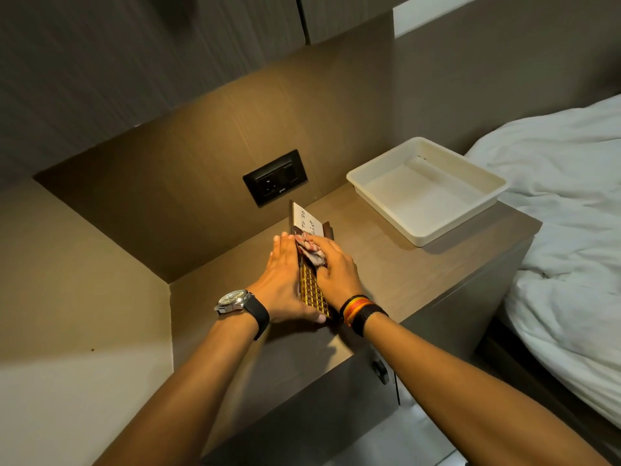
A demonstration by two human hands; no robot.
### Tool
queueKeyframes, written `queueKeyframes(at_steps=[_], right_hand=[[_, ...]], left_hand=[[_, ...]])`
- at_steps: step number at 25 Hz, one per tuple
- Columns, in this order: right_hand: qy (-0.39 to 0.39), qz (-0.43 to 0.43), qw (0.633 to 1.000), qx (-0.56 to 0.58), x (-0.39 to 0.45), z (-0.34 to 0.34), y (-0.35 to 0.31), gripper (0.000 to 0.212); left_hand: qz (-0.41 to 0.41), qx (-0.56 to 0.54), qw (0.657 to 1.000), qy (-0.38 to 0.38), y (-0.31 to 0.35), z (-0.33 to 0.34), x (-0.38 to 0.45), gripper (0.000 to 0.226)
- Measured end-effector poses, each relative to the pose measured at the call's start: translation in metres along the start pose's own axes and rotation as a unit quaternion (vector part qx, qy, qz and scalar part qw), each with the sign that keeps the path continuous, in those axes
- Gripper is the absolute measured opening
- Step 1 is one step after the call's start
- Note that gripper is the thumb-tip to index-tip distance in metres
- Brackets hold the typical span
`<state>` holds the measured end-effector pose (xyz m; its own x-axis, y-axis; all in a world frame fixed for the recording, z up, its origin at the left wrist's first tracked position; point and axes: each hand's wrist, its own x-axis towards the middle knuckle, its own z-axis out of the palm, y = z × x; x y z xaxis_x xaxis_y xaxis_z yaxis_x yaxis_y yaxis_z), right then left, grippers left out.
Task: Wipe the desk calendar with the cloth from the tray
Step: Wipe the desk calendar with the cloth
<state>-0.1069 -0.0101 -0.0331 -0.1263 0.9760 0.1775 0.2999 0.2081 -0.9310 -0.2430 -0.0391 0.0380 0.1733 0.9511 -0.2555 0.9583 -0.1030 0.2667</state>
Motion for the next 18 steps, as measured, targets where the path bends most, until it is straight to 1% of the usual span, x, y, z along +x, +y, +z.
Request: queueKeyframes(at_steps=[2,3,6,7,10,11,13,15,17,18], right_hand=[[-0.030,-0.026,0.999,-0.017,-0.015,-0.007,0.016,0.065],[-0.027,-0.025,0.999,-0.024,-0.011,-0.012,0.018,0.065],[0.022,0.022,1.000,-0.007,0.021,-0.009,0.003,0.059],[0.027,0.019,0.999,-0.002,0.022,-0.005,-0.004,0.060],[-0.018,-0.040,0.999,-0.010,-0.002,-0.001,0.011,0.066],[-0.027,-0.042,0.999,-0.017,-0.009,-0.005,0.019,0.066],[-0.004,-0.011,1.000,-0.020,0.005,-0.012,0.024,0.063],[0.026,0.019,0.999,0.002,0.026,-0.008,0.009,0.061],[0.025,-0.005,1.000,0.004,0.023,-0.001,0.002,0.063],[0.008,-0.028,1.000,-0.002,0.015,-0.001,0.009,0.064]], left_hand=[[0.003,-0.012,1.000,-0.002,0.000,0.001,-0.003,0.161],[0.007,-0.017,1.000,0.000,0.002,0.001,-0.003,0.159],[0.004,-0.023,1.000,-0.006,0.007,-0.001,0.001,0.156],[0.001,-0.027,1.000,-0.005,0.008,-0.001,0.001,0.155],[-0.004,-0.047,0.999,-0.011,0.007,-0.001,-0.001,0.154],[-0.003,-0.052,0.999,-0.012,0.007,0.000,-0.002,0.154],[-0.001,-0.050,0.999,-0.013,0.010,0.000,0.000,0.155],[-0.005,-0.047,0.999,-0.018,0.011,-0.002,0.005,0.155],[-0.012,-0.051,0.999,-0.016,0.012,-0.001,0.006,0.155],[-0.015,-0.056,0.998,-0.019,0.012,-0.001,0.006,0.155]])
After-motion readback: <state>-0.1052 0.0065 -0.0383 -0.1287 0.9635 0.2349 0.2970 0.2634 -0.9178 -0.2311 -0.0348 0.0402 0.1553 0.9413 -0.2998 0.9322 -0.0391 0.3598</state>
